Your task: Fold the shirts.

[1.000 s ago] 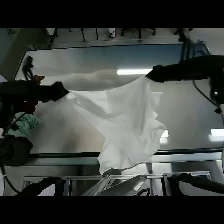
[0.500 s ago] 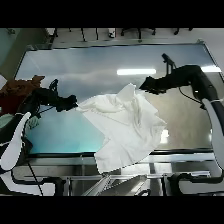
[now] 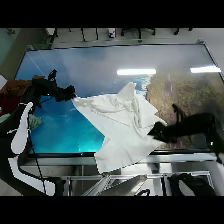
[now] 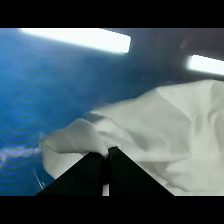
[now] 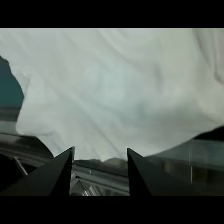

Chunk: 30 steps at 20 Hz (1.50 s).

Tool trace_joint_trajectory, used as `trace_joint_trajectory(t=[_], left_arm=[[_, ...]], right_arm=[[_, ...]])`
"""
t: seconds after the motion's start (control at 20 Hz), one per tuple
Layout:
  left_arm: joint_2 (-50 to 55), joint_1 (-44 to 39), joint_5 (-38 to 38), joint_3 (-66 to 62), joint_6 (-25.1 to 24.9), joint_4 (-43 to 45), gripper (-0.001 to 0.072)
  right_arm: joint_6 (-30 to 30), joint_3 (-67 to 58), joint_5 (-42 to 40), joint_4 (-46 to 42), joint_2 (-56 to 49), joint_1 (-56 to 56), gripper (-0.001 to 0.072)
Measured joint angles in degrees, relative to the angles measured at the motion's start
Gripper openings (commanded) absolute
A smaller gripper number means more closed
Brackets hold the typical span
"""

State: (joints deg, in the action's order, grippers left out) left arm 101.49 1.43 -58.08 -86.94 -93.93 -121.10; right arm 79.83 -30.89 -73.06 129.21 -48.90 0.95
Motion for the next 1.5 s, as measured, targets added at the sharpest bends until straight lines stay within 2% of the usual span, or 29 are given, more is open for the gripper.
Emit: trace_joint_trajectory(t=[0.1, 0.25, 0.45, 0.7, 0.85, 0.9, 0.95, 1.0, 1.05, 1.1, 1.15, 1.3, 1.5], left_arm=[[1.4, 0.0, -1.1, -2.4, 0.0, -0.1, 0.0014], [2.6, 0.0, -2.1, -4.6, 0.0, -0.2, 0.0014], [3.1, 0.0, -2.6, -5.5, 0.0, -0.1, 0.0014], [3.2, 0.0, -2.8, -5.8, 0.0, -0.1, 0.0014], [3.2, 0.0, -2.9, -5.8, -0.1, -0.1, 0.0014], [3.2, 0.0, -2.8, -5.8, -0.1, -0.1, 0.0014], [3.2, 0.1, -2.8, -5.8, -0.1, -0.1, 0.0014], [3.2, 0.1, -2.7, -5.8, -0.1, -0.1, 0.0014], [3.2, 0.2, -2.4, -5.8, -0.1, -0.1, 0.0014], [3.2, 0.2, -2.2, -5.8, -0.1, -0.1, 0.0014], [3.2, 0.3, -2.0, -5.9, -0.1, -0.1, 0.0013], [3.1, 0.9, -2.8, -5.9, 0.0, -0.1, 0.0014], [2.0, 3.4, -8.8, -3.5, 2.0, 1.1, 0.0013]], right_arm=[[-4.0, 7.6, 0.7, 0.3, 5.5, -0.5, 0.0579], [-8.0, 13.2, 1.9, -0.9, 9.4, -0.9, 0.0577], [-9.4, 15.5, 7.0, -1.4, 8.1, -1.1, 0.0577], [-5.1, 16.2, 12.9, 3.0, -0.7, -2.2, 0.0577], [-3.9, 16.2, 13.6, 6.5, -5.9, -6.9, 0.0575], [-3.9, 16.2, 14.2, 7.5, -7.1, -8.8, 0.0486], [-3.8, 16.2, 15.3, 8.5, -8.2, -10.8, 0.0215], [-3.7, 16.3, 16.7, 8.9, -8.9, -12.3, 0.0096], [-3.6, 16.2, 18.8, 9.5, -9.5, -13.4, 0.0087], [-3.5, 15.9, 21.1, 10.1, -9.9, -14.1, 0.0036], [-3.2, 15.3, 23.4, 10.4, -10.1, -14.7, 0.0021], [-1.3, 11.6, 29.4, 9.0, -10.7, -13.8, 0.0021], [3.0, 2.8, 27.3, 4.9, -10.8, -2.4, 0.0021]])
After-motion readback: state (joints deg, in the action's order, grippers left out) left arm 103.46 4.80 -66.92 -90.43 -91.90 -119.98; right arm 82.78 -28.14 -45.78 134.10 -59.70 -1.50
